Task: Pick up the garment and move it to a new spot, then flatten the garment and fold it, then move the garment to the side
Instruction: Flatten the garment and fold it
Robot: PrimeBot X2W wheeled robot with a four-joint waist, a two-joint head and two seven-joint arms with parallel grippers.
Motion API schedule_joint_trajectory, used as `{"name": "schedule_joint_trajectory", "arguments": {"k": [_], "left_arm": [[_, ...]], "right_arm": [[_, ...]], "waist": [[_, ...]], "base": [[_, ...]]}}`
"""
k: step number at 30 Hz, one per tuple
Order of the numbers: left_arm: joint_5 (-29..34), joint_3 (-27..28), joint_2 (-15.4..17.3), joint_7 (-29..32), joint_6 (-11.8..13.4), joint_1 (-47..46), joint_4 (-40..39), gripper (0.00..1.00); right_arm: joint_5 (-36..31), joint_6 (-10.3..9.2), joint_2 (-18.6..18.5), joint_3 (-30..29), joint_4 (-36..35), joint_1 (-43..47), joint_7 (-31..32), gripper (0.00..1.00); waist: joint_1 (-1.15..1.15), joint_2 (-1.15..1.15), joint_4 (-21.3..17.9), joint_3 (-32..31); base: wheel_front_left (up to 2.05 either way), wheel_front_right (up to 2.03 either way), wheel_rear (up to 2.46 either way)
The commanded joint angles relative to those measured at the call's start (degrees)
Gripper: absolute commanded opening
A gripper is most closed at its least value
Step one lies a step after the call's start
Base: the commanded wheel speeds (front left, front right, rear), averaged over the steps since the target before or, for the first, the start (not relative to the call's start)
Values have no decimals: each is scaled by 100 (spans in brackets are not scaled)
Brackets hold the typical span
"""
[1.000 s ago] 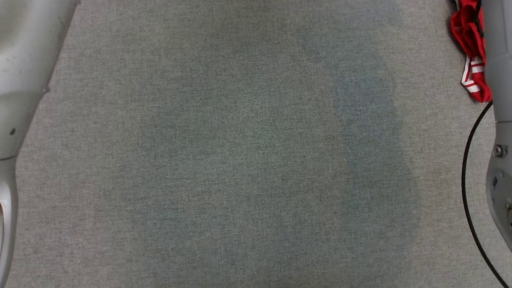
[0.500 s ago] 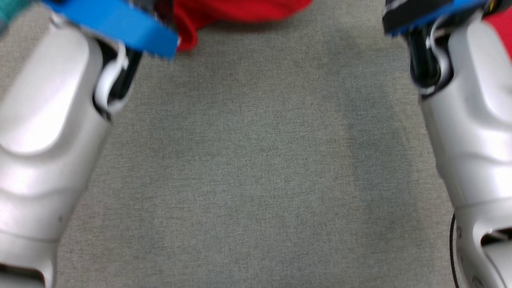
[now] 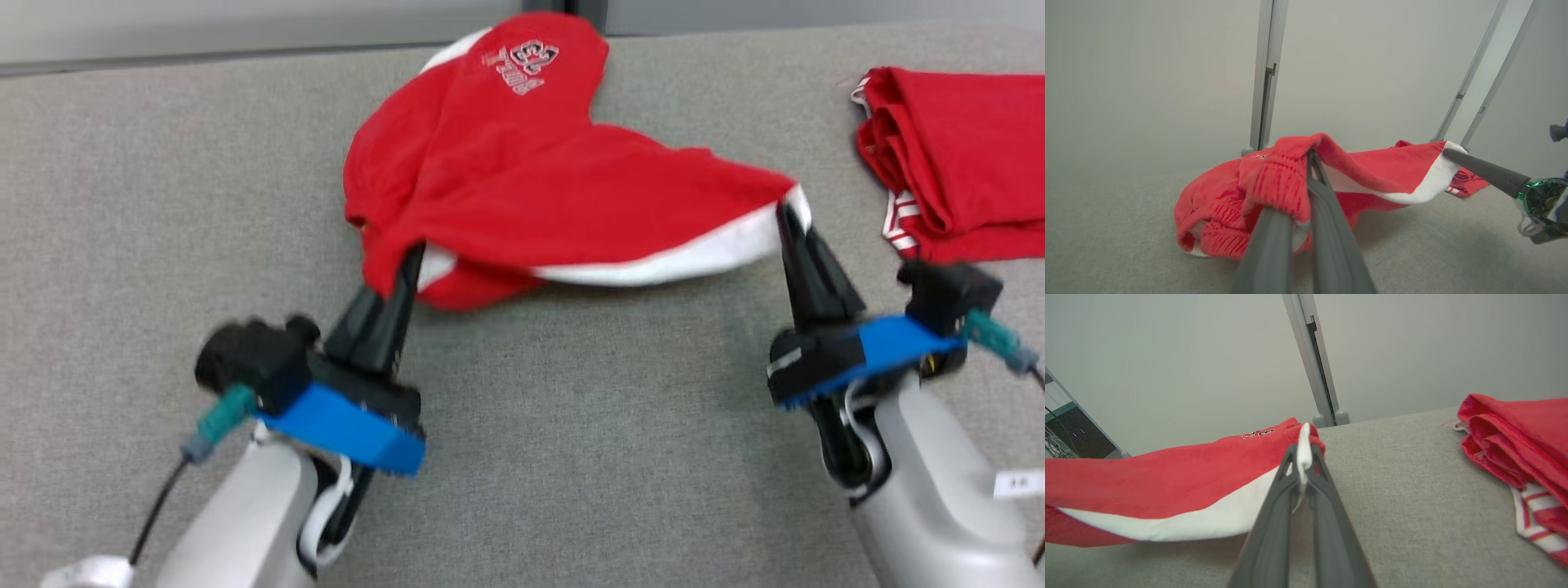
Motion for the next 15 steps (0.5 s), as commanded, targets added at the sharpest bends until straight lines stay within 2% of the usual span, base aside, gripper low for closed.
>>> {"name": "schedule_joint_trajectory", "arguments": {"k": [1,7,15], "left_arm": [[74,41,8,-24,3,302,-48,0],[197,-98,11,-23,-29,1281,-115,0],[264,-418,63,-24,-48,2013,-141,0]], "right_arm": [[69,3,-64,1,-95,356,-16,0],[244,3,-151,-89,-384,1451,-17,0],[320,3,-78,-447,-915,2695,134,0]], "waist": [[2,0,-82,-190],[2,0,-10,-550],[2,0,132,-902]], "base": [[0,0,0],[0,0,0],[0,0,0]]}}
